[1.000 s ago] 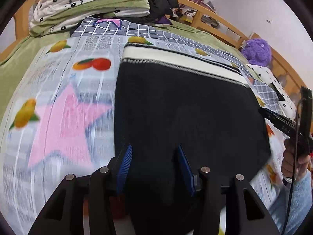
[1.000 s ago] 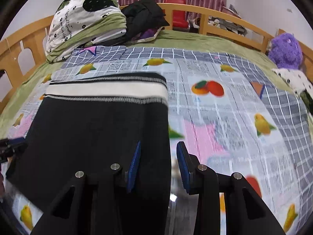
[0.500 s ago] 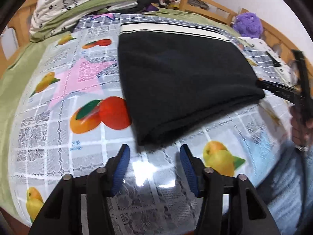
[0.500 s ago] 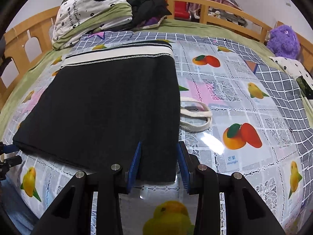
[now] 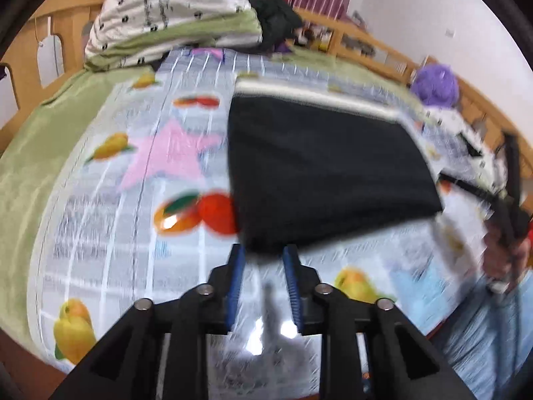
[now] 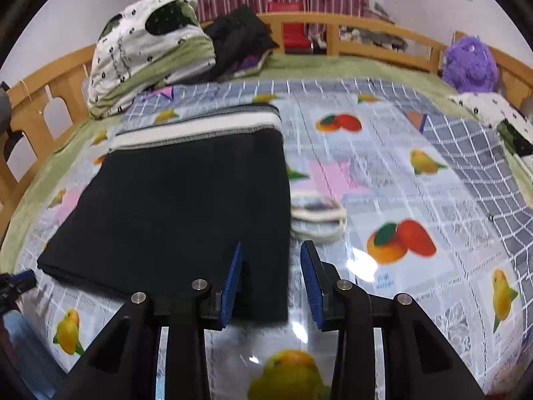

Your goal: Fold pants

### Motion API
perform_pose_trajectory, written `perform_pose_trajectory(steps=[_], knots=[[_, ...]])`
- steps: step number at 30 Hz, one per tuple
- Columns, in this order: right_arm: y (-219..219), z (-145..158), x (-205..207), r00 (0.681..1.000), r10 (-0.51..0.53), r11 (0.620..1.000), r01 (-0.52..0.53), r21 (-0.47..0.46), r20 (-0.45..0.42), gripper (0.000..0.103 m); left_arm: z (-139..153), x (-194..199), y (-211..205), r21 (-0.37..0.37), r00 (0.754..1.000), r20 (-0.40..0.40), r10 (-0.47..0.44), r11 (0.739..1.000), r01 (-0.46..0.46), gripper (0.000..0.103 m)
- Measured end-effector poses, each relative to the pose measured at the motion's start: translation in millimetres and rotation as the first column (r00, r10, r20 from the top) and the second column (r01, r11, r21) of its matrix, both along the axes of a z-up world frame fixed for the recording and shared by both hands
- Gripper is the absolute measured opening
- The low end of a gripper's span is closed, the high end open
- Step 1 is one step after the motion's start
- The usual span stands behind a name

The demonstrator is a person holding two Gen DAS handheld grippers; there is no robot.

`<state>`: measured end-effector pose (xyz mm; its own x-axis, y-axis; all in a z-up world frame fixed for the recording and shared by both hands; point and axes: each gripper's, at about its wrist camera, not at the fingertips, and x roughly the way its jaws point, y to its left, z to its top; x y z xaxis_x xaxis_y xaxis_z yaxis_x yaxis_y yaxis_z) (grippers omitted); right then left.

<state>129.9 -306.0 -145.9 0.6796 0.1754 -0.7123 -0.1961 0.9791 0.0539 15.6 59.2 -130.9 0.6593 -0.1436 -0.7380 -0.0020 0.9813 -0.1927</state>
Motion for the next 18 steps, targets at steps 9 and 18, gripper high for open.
perform_pose_trajectory(steps=[9, 18], knots=[[14, -33, 7, 0.989, 0.005, 0.997, -0.016, -0.074, -0.146, 0.038, -17, 60, -29, 0.012, 0.999, -0.05, 0.008, 1.0, -0.007, 0.027], [-6, 17, -31, 0.997, -0.048, 0.999, 0.048, 0.0, -0.06, 0.038, 6, 22, -38, 0.017, 0.999, -0.039, -0.017, 1.0, 0.018, 0.029]])
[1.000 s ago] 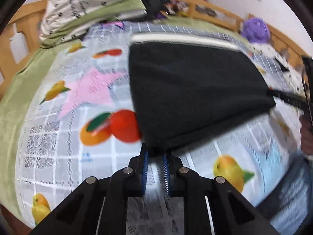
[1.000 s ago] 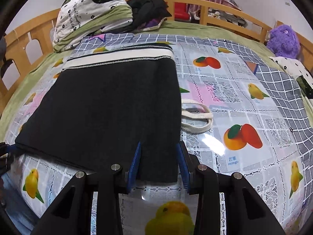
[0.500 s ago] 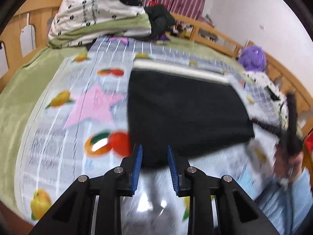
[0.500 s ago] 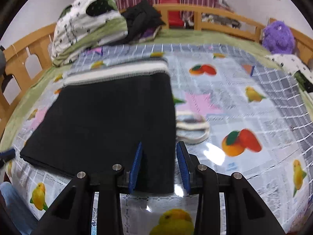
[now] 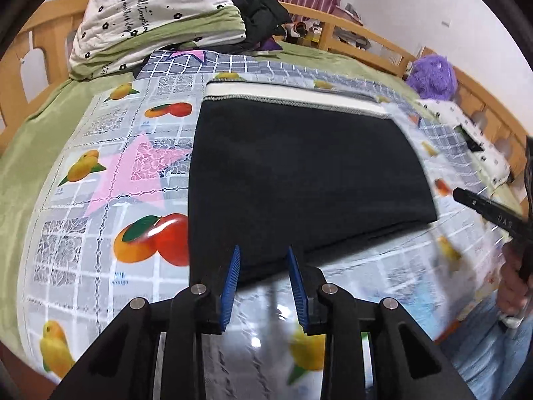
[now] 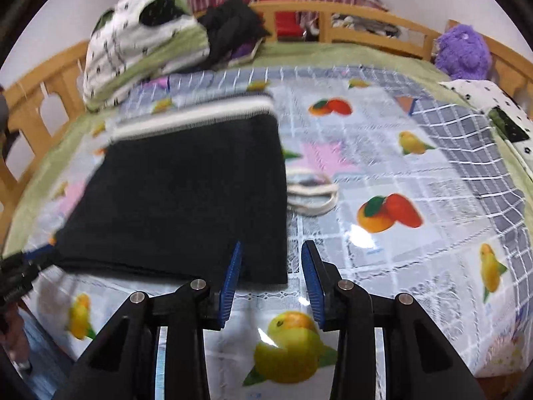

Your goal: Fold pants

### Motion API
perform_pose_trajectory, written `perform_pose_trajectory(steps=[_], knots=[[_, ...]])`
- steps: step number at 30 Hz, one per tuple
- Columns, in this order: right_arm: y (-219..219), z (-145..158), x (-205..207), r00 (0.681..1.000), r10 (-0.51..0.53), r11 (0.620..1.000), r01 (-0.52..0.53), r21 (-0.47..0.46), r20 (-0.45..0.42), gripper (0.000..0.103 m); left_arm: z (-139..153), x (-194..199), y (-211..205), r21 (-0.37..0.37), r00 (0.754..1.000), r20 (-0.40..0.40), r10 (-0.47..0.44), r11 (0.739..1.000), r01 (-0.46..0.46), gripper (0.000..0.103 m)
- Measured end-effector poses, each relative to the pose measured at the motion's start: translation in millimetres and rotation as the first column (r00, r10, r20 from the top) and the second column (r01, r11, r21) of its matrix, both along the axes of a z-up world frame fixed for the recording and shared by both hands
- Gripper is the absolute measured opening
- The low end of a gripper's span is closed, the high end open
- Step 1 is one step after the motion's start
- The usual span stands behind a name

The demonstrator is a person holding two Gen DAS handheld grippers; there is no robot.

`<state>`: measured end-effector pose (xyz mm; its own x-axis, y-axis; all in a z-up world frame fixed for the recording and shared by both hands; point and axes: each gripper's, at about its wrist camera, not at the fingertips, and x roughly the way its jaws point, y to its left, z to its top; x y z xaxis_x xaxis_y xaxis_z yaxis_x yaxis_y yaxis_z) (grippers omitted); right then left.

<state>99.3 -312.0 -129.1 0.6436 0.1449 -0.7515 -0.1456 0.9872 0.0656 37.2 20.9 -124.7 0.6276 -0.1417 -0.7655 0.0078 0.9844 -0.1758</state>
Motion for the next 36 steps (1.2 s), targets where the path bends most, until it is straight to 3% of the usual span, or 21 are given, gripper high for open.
perform_pose_trajectory(steps=[4, 9, 12, 16, 18, 36], knots=[[8, 34, -20, 0.999, -0.017, 1.0, 0.017, 0.001, 0.051, 0.05, 22, -14, -5, 0.009, 0.999, 0.032, 0.037, 0.999, -0.037, 0.046], [20, 70, -50, 0.994, -0.016, 1.0, 0.017, -0.004, 0.112, 0.061, 66, -46, -16, 0.032, 0.986, 0.15, 0.077, 0.996, -0.083, 0.066], [29, 81, -64, 0.995, -0.029, 0.999, 0.032, -0.029, 0.097, 0.066, 84, -63, -22, 0.061, 0.976, 0.195, 0.095, 0.992, -0.109, 0.069], [38, 95, -87, 0.989, -0.023, 0.998, 0.032, -0.061, 0.149, 0.088, 95, -76, -27, 0.071, 0.972, 0.218, 0.092, 0.991, -0.109, 0.069], [39, 98, -98, 0.985, -0.028, 0.996, 0.041, -0.076, 0.168, 0.091, 98, -82, -30, 0.098, 0.968, 0.231, 0.092, 0.988, -0.118, 0.069], [31, 108, -121, 0.98, -0.045, 0.996, 0.06, -0.072, 0.195, 0.093, 102, -97, -29, 0.086, 0.966, 0.233, 0.112, 0.987, -0.135, 0.071]])
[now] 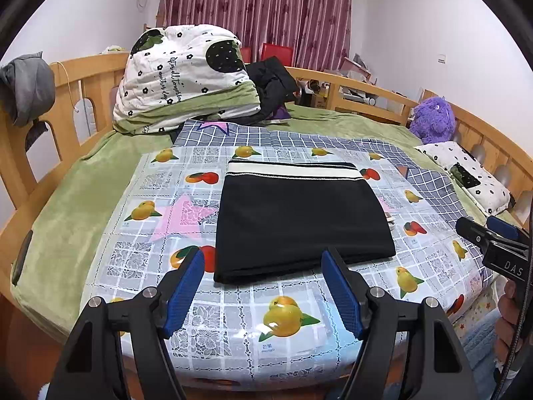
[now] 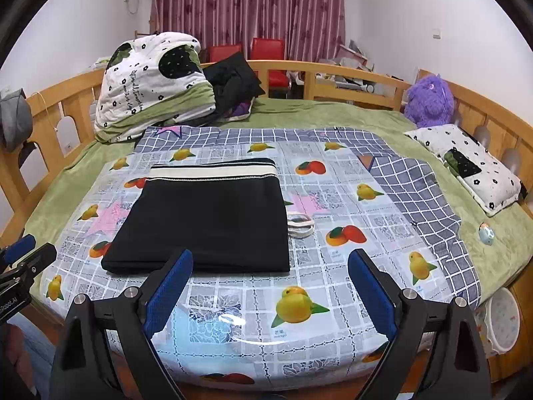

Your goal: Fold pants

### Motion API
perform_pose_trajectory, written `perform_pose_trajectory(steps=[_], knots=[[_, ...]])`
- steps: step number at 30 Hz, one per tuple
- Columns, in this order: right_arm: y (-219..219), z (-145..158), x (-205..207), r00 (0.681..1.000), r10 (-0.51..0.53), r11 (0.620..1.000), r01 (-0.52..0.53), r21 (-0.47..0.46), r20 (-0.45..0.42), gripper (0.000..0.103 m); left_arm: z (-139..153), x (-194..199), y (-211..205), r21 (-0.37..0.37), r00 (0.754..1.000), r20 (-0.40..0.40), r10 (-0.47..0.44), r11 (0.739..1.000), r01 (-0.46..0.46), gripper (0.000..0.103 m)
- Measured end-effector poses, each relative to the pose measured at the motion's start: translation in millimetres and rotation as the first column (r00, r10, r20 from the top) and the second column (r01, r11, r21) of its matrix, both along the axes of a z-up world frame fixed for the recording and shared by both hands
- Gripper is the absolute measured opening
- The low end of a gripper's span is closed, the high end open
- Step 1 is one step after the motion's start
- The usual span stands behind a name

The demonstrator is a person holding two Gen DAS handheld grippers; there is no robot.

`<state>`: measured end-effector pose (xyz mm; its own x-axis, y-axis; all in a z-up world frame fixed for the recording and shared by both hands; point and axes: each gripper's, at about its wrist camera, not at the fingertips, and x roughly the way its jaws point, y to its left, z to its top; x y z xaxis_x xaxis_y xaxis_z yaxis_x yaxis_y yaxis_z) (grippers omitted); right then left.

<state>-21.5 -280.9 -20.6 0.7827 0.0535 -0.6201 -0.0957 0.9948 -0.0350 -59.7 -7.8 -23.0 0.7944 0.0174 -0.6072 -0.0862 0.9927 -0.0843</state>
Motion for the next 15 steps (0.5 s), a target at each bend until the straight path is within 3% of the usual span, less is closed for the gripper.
perform_pose_trajectory(steps=[15], knots=[[2.8, -0.5, -1.9, 1.0, 0.003, 1.0, -0.003, -0.006, 0.002, 0.093, -1.7, 1.2, 0.5, 0.001, 1.0, 0.001, -0.002, 1.0, 0.002, 0.071]])
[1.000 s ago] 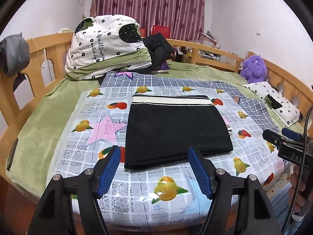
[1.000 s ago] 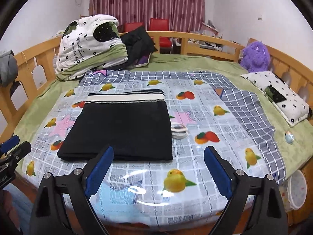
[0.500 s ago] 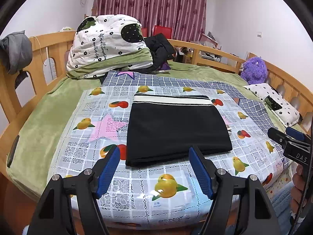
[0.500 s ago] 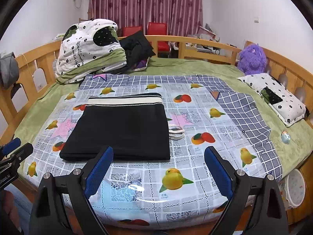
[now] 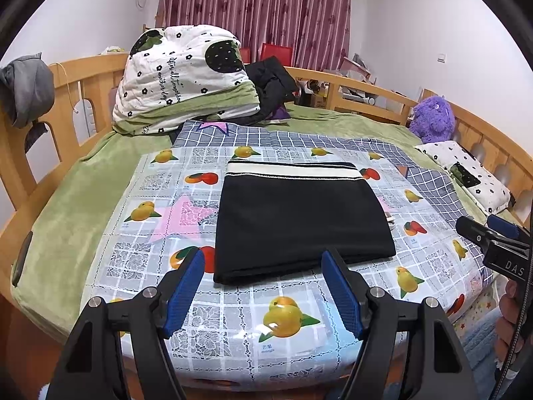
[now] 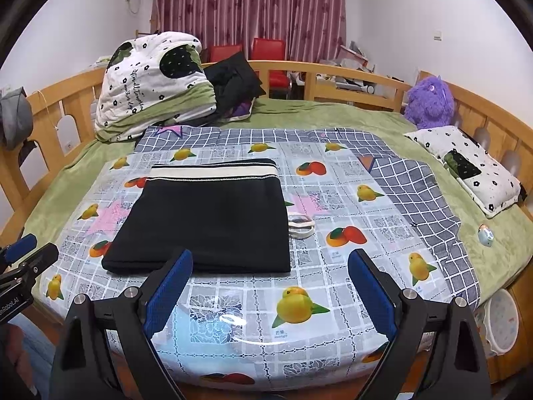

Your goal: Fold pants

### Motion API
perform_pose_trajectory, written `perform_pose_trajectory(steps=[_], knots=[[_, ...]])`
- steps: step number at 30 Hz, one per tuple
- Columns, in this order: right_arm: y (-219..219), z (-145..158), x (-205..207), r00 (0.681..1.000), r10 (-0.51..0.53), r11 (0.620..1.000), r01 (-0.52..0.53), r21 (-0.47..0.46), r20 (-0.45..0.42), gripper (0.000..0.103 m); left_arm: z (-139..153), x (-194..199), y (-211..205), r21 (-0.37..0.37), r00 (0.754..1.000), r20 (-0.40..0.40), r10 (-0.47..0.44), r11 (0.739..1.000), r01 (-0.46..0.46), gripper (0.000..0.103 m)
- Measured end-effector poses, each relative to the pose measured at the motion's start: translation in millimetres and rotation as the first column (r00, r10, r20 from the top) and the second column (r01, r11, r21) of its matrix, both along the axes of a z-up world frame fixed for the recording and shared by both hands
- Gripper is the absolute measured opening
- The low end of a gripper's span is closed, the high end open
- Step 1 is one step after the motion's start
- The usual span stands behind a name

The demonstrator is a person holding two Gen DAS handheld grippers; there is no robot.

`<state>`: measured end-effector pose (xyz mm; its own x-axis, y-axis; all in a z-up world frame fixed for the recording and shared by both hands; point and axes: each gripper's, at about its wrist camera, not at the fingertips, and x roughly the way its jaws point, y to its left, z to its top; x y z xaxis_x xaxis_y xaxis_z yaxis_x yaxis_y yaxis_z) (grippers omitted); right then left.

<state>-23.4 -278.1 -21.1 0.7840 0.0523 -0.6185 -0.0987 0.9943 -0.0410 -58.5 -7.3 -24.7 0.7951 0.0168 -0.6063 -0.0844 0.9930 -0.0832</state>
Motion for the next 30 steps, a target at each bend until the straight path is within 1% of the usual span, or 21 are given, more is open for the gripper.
perform_pose_trajectory(steps=[30], knots=[[-2.7, -0.2, -0.5, 1.0, -0.008, 1.0, 0.008, 0.009, 0.002, 0.093, 0.8, -0.6, 0.3, -0.001, 1.0, 0.002, 0.0, 1.0, 0.0, 0.071]])
